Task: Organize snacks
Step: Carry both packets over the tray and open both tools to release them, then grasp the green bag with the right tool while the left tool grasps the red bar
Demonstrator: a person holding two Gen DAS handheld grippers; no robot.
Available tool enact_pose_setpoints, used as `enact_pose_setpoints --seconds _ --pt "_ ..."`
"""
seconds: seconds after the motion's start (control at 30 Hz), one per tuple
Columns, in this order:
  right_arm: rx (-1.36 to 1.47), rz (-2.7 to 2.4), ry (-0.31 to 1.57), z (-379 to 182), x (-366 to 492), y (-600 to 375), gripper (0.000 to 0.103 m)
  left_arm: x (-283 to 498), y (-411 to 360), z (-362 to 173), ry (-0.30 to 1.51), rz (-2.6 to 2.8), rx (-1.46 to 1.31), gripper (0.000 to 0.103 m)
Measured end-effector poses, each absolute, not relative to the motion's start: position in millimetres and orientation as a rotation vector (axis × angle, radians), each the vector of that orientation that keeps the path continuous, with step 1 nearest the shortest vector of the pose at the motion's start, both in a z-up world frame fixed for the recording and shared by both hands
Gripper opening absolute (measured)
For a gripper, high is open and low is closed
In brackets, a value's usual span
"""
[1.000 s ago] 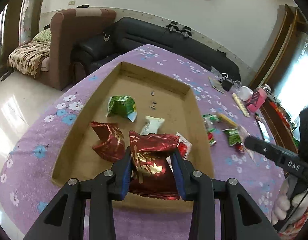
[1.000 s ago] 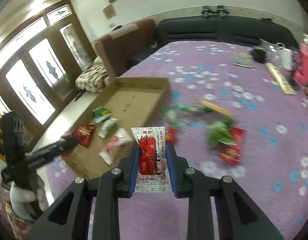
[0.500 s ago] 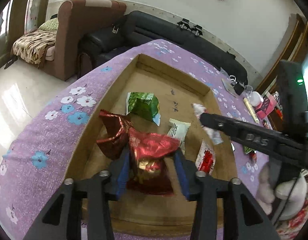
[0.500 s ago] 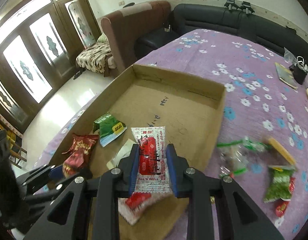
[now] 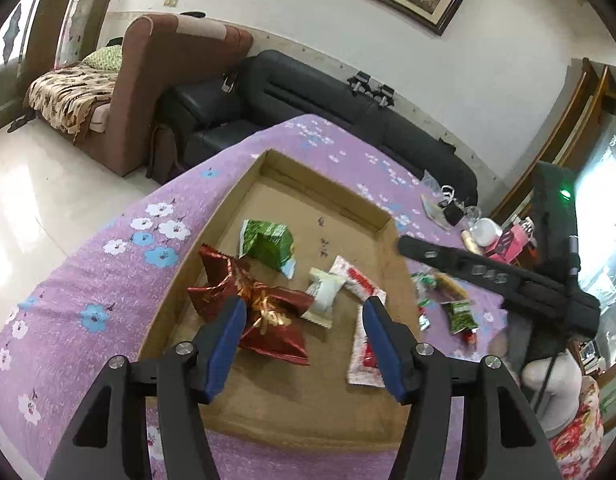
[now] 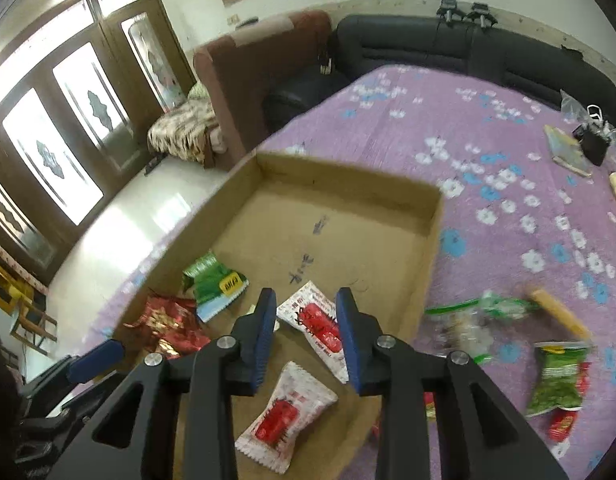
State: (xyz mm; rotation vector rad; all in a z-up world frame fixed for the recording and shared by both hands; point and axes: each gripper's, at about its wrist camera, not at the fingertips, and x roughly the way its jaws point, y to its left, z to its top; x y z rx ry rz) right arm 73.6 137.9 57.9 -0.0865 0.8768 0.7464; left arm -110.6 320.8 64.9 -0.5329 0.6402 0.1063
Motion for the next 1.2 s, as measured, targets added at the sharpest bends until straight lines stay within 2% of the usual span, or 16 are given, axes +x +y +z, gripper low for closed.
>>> enact_pose_setpoints --seconds 0.1,0.33,0.7,0.73,0.8,0.9,1.1,1.2 --pt "-0.077 0.698 0.812 77.7 75.0 101.3 0.04 -116.1 316.6 71.4 0.617 0.094 -0.54 0.065" --pt "-0.08 0.566 0.868 58.5 95.9 34.5 0.041 -114.5 292.8 74.2 0.615 0.047 -0.54 0.068" --pt "-0.016 0.59 1.047 -4.7 95.9 77.2 0.041 -115.3 270.2 80.6 0.635 0.034 -0.497 0.068" --pt "-0.05 0.585 1.041 -6.0 93.5 81.7 0.039 -116.4 270.1 81.1 0.636 0.032 -0.495 0.068" --pt "-0.117 0.586 1.02 -7.8 85.9 83.3 0.013 -117.1 267.7 81.9 0.635 0.025 -0.491 0.068" --pt "-0.115 0.589 1.038 -7.2 76.8 63.4 0.006 -116.2 260.3 82.4 0.636 -0.001 -0.483 0.068" --pt "-0.035 0.653 1.102 -6.0 56.8 7.3 0.006 -108.2 233.4 80.4 0.66 -0.081 -0.442 0.068" --pt "0.076 0.646 1.017 15.8 60.2 -34.4 0.008 -104.9 218.2 80.4 0.67 -0.125 -0.415 0.068"
